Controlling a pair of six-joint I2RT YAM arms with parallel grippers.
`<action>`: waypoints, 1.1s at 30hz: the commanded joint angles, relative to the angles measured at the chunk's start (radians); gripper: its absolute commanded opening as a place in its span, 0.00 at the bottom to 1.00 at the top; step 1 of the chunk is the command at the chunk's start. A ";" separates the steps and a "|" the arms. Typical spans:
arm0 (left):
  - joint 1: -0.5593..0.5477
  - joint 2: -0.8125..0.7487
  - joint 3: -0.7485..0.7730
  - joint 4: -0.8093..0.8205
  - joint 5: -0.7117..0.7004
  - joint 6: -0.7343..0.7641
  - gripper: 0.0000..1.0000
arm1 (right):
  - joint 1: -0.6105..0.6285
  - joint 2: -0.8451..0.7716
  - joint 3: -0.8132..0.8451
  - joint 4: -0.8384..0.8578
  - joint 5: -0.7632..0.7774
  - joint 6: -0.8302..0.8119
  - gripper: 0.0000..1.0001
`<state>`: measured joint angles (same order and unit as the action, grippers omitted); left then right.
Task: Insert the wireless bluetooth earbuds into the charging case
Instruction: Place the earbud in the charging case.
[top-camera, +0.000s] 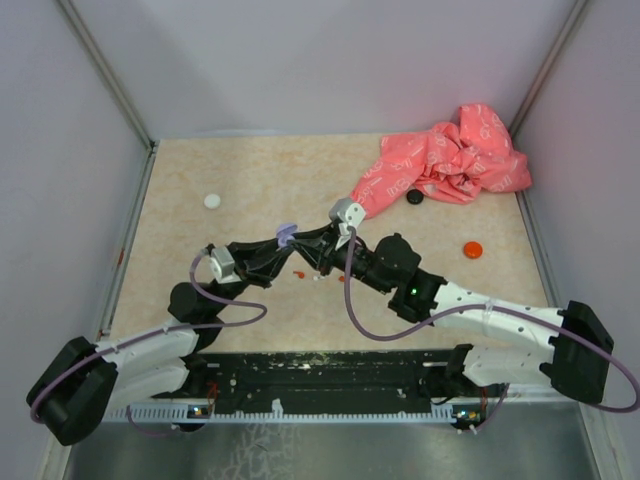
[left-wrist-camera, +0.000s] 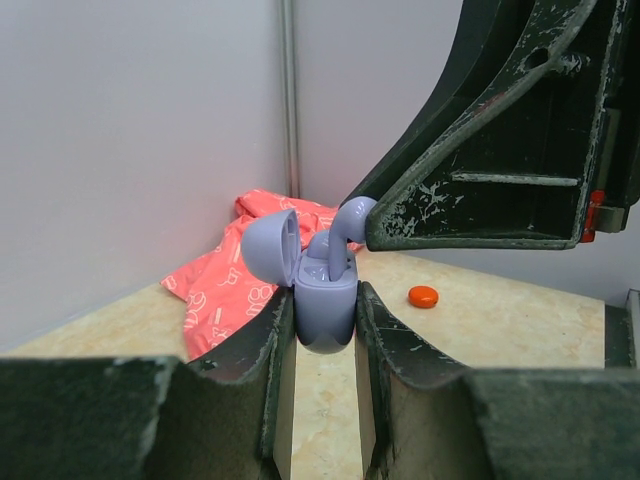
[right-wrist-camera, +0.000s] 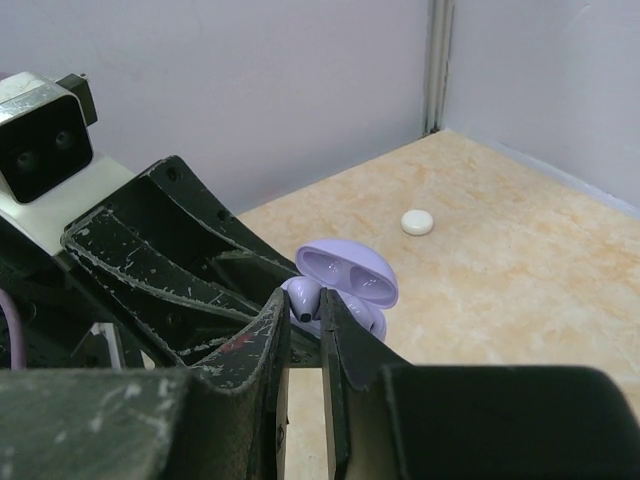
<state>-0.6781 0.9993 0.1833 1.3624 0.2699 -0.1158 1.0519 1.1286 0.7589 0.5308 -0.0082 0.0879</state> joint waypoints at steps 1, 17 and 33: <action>0.002 -0.002 0.001 0.080 -0.020 0.018 0.00 | 0.024 0.021 0.016 -0.028 0.012 0.013 0.13; 0.000 0.022 -0.002 0.024 -0.011 0.130 0.00 | 0.034 0.069 0.120 -0.160 0.033 0.072 0.23; -0.003 0.034 -0.017 0.023 -0.040 0.129 0.00 | 0.036 0.082 0.225 -0.311 -0.099 0.127 0.29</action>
<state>-0.6769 1.0256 0.1711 1.3540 0.2443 0.0048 1.0599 1.1893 0.8936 0.2787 0.0135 0.1734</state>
